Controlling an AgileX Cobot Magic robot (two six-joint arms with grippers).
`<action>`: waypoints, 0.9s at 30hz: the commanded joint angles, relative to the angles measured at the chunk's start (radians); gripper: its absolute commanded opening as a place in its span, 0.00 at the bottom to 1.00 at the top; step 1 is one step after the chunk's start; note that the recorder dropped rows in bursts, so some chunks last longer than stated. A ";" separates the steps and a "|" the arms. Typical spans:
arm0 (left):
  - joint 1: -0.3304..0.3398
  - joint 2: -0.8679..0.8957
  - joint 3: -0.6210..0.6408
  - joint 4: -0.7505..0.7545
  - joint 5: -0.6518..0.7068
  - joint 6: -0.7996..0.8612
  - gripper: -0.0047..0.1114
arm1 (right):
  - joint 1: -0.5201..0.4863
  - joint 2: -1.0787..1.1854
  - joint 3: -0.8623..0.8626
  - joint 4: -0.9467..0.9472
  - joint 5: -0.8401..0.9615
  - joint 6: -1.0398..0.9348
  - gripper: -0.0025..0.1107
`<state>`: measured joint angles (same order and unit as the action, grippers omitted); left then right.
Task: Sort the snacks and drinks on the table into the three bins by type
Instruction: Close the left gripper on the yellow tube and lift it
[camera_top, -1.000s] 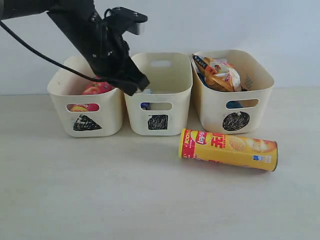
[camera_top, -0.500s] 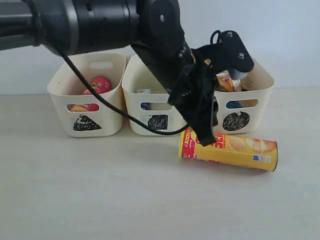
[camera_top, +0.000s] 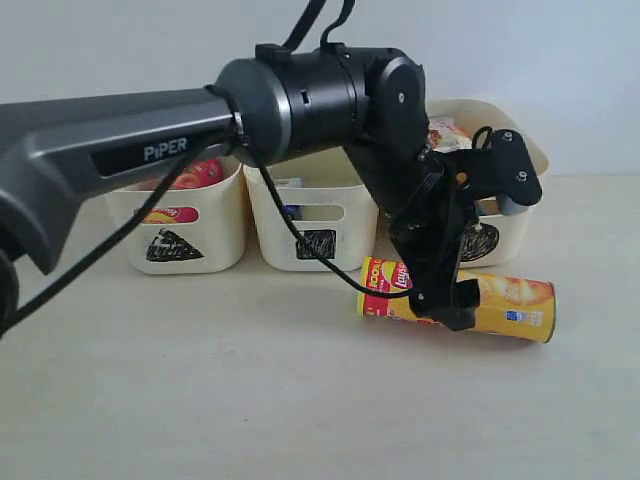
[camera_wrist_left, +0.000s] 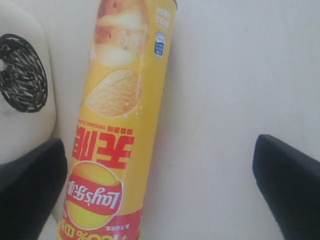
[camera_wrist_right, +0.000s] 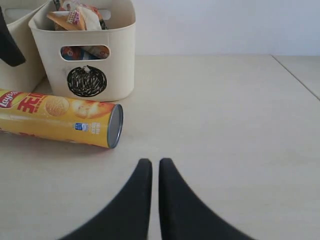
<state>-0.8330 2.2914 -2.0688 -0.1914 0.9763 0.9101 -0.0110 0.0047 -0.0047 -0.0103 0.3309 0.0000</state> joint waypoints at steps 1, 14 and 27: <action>-0.005 0.071 -0.103 -0.008 0.023 0.004 0.83 | -0.006 -0.005 0.005 0.000 -0.004 0.000 0.04; 0.023 0.262 -0.287 -0.008 0.016 0.001 0.83 | -0.006 -0.005 0.005 0.000 -0.008 0.000 0.04; 0.046 0.332 -0.287 -0.010 -0.038 0.003 0.74 | -0.006 -0.005 0.005 0.000 -0.008 0.000 0.04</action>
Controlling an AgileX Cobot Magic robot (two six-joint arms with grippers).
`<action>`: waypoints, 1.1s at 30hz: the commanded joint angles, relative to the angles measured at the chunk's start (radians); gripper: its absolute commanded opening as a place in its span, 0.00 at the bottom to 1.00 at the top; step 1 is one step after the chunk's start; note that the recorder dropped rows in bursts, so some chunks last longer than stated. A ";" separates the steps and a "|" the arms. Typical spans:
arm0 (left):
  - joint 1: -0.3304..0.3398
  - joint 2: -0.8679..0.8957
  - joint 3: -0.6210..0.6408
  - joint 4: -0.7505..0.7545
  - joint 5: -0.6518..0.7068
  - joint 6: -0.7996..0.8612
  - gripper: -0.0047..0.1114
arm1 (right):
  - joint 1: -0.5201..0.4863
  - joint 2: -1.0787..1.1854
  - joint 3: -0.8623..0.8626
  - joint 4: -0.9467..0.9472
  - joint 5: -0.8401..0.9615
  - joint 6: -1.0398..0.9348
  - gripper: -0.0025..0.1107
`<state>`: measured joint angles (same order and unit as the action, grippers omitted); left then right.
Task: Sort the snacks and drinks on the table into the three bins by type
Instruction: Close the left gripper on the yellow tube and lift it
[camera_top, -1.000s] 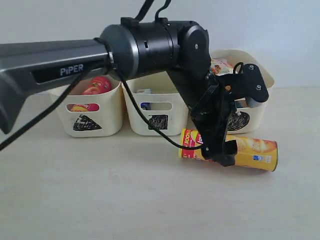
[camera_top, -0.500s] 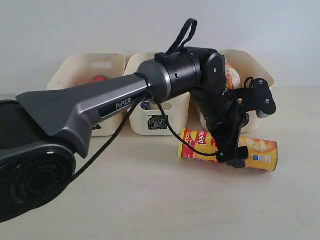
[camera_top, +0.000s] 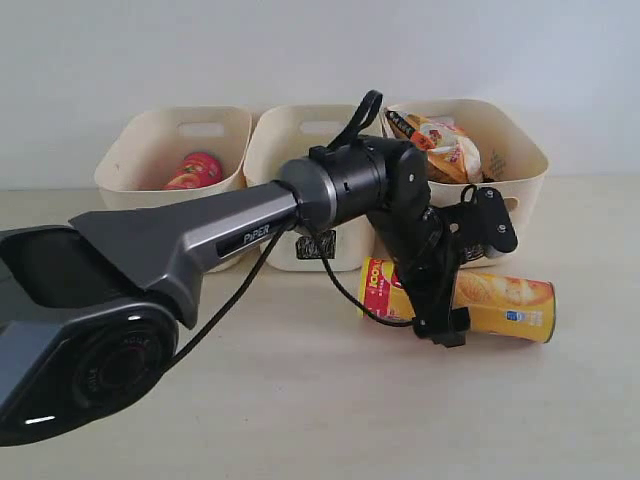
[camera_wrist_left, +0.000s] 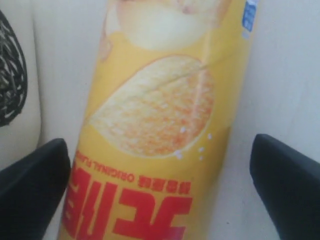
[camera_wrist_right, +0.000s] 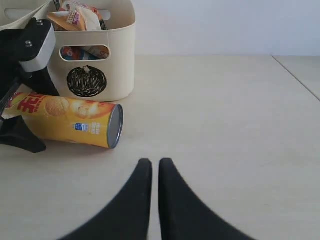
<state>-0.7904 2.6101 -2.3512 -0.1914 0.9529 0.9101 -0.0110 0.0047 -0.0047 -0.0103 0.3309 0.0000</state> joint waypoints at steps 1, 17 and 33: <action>0.004 0.015 -0.005 -0.010 -0.014 0.003 0.69 | -0.006 -0.005 0.005 0.000 -0.008 0.000 0.04; 0.000 -0.105 -0.005 -0.009 0.188 0.015 0.07 | -0.006 -0.005 0.005 0.000 -0.008 0.000 0.04; 0.000 -0.396 0.254 0.083 0.268 -0.113 0.07 | -0.006 -0.005 0.005 0.000 -0.008 0.000 0.04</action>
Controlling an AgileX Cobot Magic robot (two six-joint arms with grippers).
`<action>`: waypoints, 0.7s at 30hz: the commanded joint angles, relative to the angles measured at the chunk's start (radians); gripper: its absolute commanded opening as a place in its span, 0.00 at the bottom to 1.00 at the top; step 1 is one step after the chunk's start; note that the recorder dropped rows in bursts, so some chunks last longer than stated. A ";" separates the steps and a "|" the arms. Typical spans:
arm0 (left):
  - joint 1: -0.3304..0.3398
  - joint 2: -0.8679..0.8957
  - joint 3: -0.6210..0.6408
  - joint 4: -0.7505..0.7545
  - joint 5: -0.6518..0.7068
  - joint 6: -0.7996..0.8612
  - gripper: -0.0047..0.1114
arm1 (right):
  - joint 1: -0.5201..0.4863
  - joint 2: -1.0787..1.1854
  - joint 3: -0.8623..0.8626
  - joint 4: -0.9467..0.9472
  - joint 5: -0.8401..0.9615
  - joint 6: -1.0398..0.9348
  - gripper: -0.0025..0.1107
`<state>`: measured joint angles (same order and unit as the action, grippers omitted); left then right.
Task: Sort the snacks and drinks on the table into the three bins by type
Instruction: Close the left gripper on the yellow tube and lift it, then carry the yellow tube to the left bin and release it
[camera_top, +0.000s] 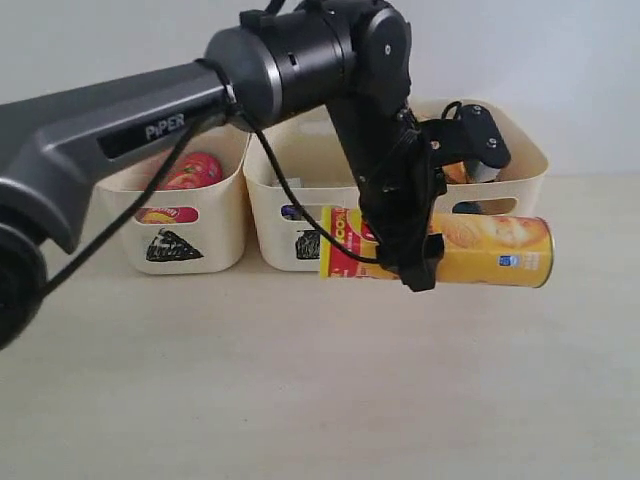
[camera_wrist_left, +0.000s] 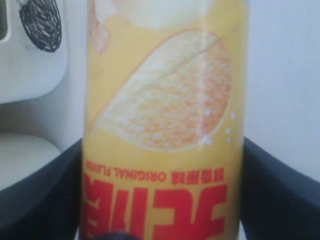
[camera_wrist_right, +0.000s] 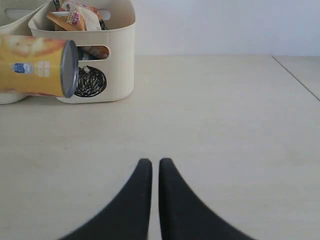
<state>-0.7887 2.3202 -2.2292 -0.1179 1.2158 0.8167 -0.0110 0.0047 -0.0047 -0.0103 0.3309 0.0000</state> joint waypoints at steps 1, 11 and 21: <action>-0.002 -0.132 0.172 0.014 0.005 -0.027 0.07 | -0.006 -0.005 0.005 0.000 -0.008 0.000 0.04; 0.036 -0.470 0.546 0.100 -0.239 -0.271 0.07 | -0.006 -0.005 0.005 0.000 -0.008 0.000 0.04; 0.201 -0.641 0.616 0.263 -0.346 -0.580 0.07 | -0.006 -0.005 0.005 0.000 -0.008 0.000 0.04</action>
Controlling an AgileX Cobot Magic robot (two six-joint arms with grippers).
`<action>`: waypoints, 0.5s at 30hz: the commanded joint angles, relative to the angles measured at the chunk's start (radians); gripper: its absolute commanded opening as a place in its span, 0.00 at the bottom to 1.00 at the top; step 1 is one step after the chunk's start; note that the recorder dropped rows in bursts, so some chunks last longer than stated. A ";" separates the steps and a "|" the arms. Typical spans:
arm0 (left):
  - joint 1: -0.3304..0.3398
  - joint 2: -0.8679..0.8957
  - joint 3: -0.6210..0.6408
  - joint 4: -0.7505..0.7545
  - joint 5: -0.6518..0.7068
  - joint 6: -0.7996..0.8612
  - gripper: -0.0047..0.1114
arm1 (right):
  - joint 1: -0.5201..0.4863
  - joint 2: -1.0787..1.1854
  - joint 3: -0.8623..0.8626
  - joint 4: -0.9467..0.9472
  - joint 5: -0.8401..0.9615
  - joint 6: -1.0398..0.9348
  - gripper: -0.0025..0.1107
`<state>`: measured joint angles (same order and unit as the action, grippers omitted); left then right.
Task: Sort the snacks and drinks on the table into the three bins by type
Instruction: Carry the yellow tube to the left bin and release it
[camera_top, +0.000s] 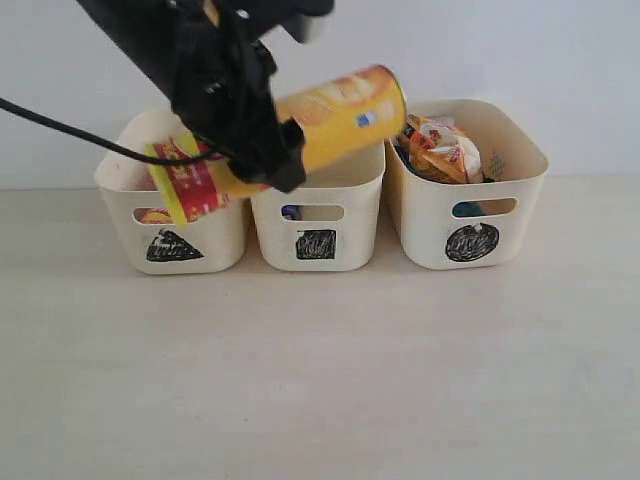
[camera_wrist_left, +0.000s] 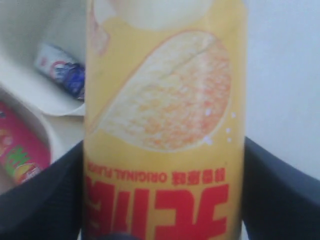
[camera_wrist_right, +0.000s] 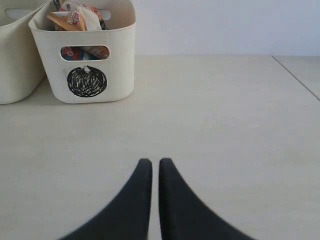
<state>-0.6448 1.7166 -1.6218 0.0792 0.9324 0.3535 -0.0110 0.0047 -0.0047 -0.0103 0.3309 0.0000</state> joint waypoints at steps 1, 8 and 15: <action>0.075 -0.039 0.008 0.086 -0.076 -0.147 0.07 | -0.006 -0.005 0.005 0.000 -0.008 0.000 0.04; 0.195 -0.007 0.008 0.259 -0.195 -0.403 0.07 | -0.006 -0.005 0.005 0.000 -0.005 0.000 0.04; 0.302 0.081 -0.001 0.271 -0.395 -0.572 0.07 | -0.006 -0.005 0.005 0.000 -0.005 0.000 0.04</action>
<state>-0.3711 1.7619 -1.6193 0.3439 0.6276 -0.1455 -0.0110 0.0047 -0.0047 -0.0103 0.3309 0.0000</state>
